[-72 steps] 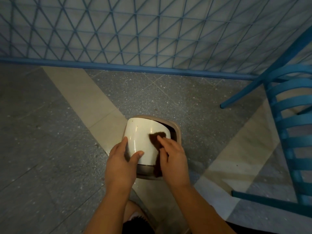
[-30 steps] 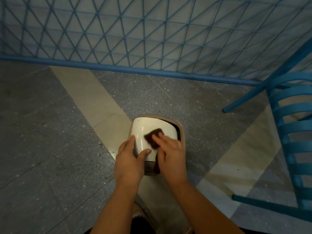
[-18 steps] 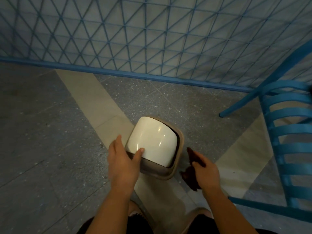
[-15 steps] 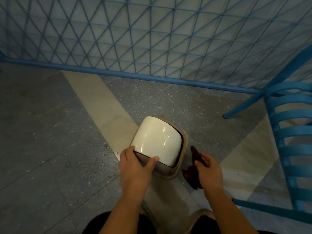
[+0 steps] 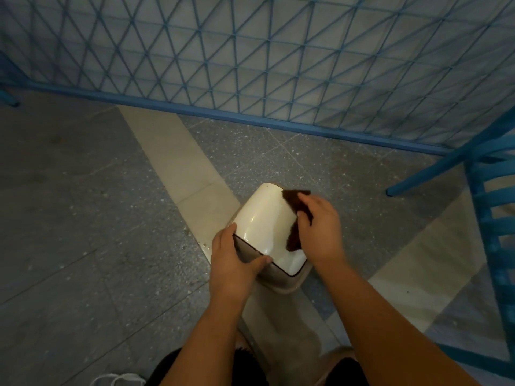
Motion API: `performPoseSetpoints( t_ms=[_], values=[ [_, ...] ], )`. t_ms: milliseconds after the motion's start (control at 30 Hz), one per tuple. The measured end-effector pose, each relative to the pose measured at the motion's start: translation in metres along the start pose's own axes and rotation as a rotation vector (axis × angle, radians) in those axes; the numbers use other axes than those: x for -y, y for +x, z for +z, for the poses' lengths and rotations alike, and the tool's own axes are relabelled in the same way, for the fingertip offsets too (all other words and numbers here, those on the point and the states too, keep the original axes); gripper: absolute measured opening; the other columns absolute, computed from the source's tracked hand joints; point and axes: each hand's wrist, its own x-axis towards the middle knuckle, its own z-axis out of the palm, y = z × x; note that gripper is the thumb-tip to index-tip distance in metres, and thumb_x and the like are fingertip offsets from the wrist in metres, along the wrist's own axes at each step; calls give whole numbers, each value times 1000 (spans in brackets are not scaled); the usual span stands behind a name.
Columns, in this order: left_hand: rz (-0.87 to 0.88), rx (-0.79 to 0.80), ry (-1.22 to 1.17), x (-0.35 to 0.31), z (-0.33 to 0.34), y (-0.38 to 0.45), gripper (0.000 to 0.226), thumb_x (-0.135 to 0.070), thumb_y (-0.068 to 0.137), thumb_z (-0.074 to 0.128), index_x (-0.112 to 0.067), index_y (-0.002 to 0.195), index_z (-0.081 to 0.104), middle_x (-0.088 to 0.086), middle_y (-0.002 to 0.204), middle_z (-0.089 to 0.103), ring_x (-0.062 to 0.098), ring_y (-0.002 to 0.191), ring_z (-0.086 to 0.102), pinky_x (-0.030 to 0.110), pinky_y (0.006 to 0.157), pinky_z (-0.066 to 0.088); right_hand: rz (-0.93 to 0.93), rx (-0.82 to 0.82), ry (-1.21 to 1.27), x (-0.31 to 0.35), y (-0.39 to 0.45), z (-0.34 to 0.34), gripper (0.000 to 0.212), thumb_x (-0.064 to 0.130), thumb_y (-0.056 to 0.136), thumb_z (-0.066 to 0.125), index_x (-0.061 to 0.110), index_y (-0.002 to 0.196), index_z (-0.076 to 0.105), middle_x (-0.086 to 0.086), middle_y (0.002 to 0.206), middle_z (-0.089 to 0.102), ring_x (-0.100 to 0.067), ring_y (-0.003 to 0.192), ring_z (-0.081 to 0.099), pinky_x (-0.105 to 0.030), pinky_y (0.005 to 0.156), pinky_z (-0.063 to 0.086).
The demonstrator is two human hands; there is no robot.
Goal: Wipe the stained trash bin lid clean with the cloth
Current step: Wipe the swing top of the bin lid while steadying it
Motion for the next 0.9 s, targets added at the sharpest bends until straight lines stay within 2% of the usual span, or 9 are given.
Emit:
performPoseSetpoints(
  t_ms=[100,200,267,333,467,633,733,833,900],
  values=[
    [-15,-45,-34,2,5,0,88,-17,68,83,-18,142,35,-1,142,37,16,128,41,25,104,33,-232,139,-149,15,-19,20,42,7,87,57,18,127,59,-7,133,53,-28,118,48,-41,101,43],
    [11,-60,-102,6,11,-1,78,-5,75,74,-17,142,36,1,142,36,20,127,45,38,109,39,-667,319,-197,20,-47,20,45,9,71,74,13,114,67,-10,118,64,-30,96,61,-39,78,57],
    [7,-53,-91,4,10,-2,81,-9,74,77,-17,143,35,2,143,35,21,129,44,41,109,39,-787,337,-230,11,-37,10,35,20,79,59,14,112,68,-9,114,65,-29,92,62,-35,75,56],
    [-5,-52,-66,3,9,-3,88,-16,70,82,-19,144,33,1,146,33,20,131,41,38,110,37,-695,218,-235,4,-12,1,39,22,81,46,14,111,69,-11,114,65,-32,94,62,-39,79,55],
    [-20,-45,-57,2,8,-3,92,-20,69,82,-22,145,30,-1,147,31,19,131,39,39,108,39,-313,88,-316,1,18,1,40,5,88,52,15,126,60,-11,130,56,-32,115,49,-40,93,46],
    [-6,-65,-70,3,12,-1,77,-12,77,73,-20,143,33,-2,145,32,19,128,44,35,108,40,-869,406,-287,16,-36,15,45,15,70,71,12,115,65,-11,116,63,-29,90,62,-36,72,56],
    [-21,-53,-59,4,12,0,85,-17,74,78,-23,144,31,-3,147,30,19,130,42,40,107,41,-960,412,-326,12,-12,6,40,24,77,52,15,113,67,-10,114,65,-29,88,62,-35,72,55],
    [-22,-48,-57,6,11,-1,94,-22,69,82,-23,146,28,-1,149,29,19,132,39,39,108,39,-565,159,-324,8,28,1,38,7,83,54,16,118,66,-11,123,62,-33,104,56,-43,85,53],
    [-15,-48,-68,6,11,-2,94,-21,69,82,-22,146,28,0,148,29,20,132,38,37,109,37,-396,135,-323,14,33,4,44,-1,84,57,16,124,61,-9,130,57,-32,114,49,-43,91,49]
  ],
)
